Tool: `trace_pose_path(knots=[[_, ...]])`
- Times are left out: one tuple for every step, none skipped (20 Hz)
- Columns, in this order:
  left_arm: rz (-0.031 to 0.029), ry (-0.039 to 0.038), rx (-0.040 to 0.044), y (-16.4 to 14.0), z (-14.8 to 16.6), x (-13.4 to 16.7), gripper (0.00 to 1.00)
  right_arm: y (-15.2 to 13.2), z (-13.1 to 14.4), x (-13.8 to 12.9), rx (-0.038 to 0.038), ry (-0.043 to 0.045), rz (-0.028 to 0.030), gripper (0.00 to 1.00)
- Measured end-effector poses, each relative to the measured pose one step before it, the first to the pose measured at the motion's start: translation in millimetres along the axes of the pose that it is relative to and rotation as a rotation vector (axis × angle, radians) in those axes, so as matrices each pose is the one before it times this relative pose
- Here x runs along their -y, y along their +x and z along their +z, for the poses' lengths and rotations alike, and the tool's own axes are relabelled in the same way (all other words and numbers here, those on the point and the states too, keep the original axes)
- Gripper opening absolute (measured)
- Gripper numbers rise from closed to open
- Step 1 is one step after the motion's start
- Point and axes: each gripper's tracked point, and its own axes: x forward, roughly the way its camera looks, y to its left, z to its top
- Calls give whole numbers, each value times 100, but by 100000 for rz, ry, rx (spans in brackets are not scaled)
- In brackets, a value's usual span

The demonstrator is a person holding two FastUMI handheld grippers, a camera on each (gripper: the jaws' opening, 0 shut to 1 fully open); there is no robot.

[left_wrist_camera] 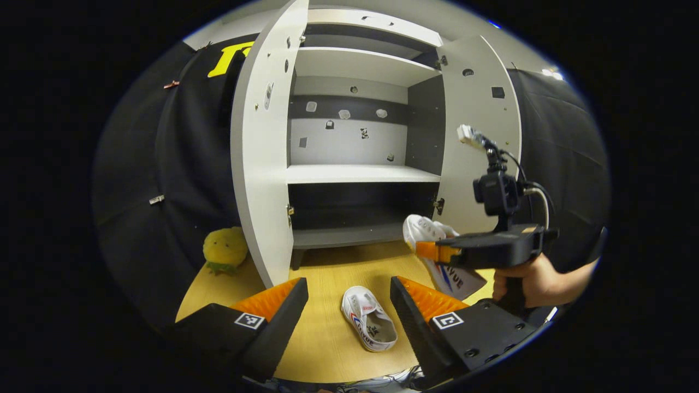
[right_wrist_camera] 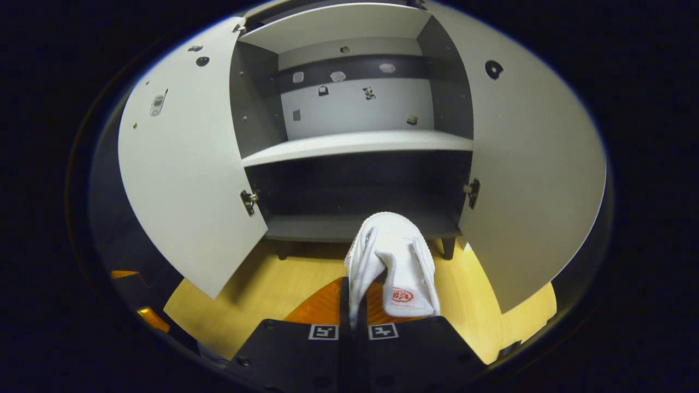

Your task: Grab one shoe with the right hand and put it into the shoe cabinet, grab the other shoe with the left hand and put it into the shoe cabinet; then close the right door with the right hand and the left door with the left hand.

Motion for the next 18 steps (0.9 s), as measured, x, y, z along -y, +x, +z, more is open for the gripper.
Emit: trace_pose_path(knots=[[150, 1180, 991, 8, 388, -15, 95, -83, 1577, -280, 2274, -441, 649, 5], [350, 1065, 1101, -32, 363, -97, 95, -97, 1786, -264, 2400, 28, 677, 5], [194, 574, 1017, -10, 404, -88, 95, -59, 1621, -34, 2785, 298, 600, 5], [-178, -78, 727, 64, 338, -20, 95, 339, 1848, -206, 2289, 211, 660, 5], [-463, -485, 516, 22, 232, 89, 95, 486, 1484, -184, 1518, 128, 666, 5], [-512, -625, 438, 3, 245, 104, 95, 470, 1216, -115, 868, -107, 594, 5], [-282, -361, 462, -21, 279, 81, 95, 303, 1164, -48, 761, -187, 720, 5], [222, 337, 628, 17, 306, -64, 95, 349, 1149, -114, 979, -182, 555, 5], [1282, 770, 1077, -102, 310, -231, 95, 516, 1186, 57, 1345, -615, 322, 5], [2183, 661, 1193, -34, 261, -526, 95, 662, 1287, 100, 1539, -1014, 68, 5], [2065, -179, 556, 25, 226, -494, 95, 824, 1202, 210, 1201, -1212, -135, 5], [1828, -626, 386, -50, 76, -410, 95, 936, 1439, 244, 1502, -1204, -323, 5], [1587, -609, 760, -74, 223, -409, 95, 833, 1293, 360, 1088, -1133, -520, 5], [921, -608, 736, -52, 217, -256, 95, 1154, 1240, 493, 1592, -1686, -767, 5], [406, -323, 382, 1, 210, -179, 95, 1013, 1182, 498, 1529, -1929, -1175, 5], [617, -22, 386, -25, 100, -219, 95, 1102, 1031, 592, 1243, -2450, -1245, 5], [841, 303, 642, 34, 238, -237, 95, 1076, 700, 574, 772, -2396, -1238, 5], [968, 485, 511, -4, 150, -230, 95, 1057, 714, 461, 901, -2097, -912, 5]])
